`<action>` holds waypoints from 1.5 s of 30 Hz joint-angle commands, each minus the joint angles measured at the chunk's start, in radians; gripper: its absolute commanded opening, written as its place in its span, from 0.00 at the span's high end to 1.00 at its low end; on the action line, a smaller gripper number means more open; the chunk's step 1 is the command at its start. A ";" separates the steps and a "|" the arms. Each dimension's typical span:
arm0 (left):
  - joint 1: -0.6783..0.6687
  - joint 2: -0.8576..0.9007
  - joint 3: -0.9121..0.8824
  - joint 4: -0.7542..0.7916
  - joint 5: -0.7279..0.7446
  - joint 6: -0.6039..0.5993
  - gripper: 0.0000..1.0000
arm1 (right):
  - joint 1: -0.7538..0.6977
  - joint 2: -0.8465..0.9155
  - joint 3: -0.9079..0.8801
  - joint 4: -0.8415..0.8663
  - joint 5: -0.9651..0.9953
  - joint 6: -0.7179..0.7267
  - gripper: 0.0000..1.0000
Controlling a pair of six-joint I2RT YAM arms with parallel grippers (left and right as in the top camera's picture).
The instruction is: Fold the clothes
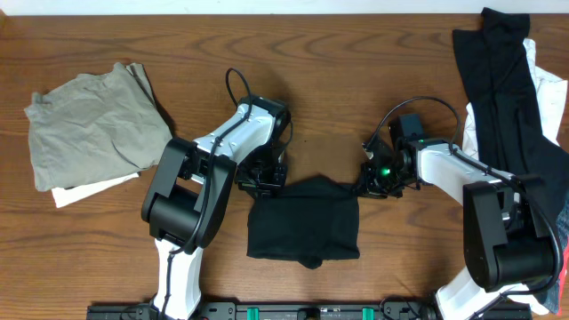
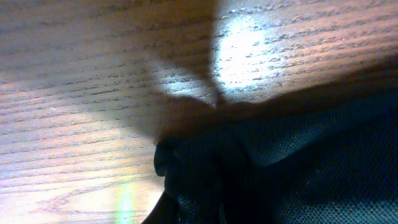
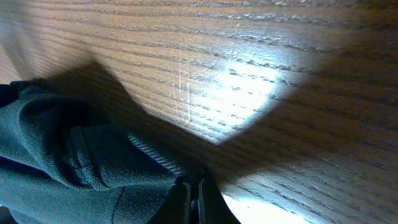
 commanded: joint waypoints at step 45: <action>0.007 -0.150 0.113 0.028 -0.290 -0.050 0.24 | 0.401 -0.255 0.016 -0.234 0.126 0.145 0.85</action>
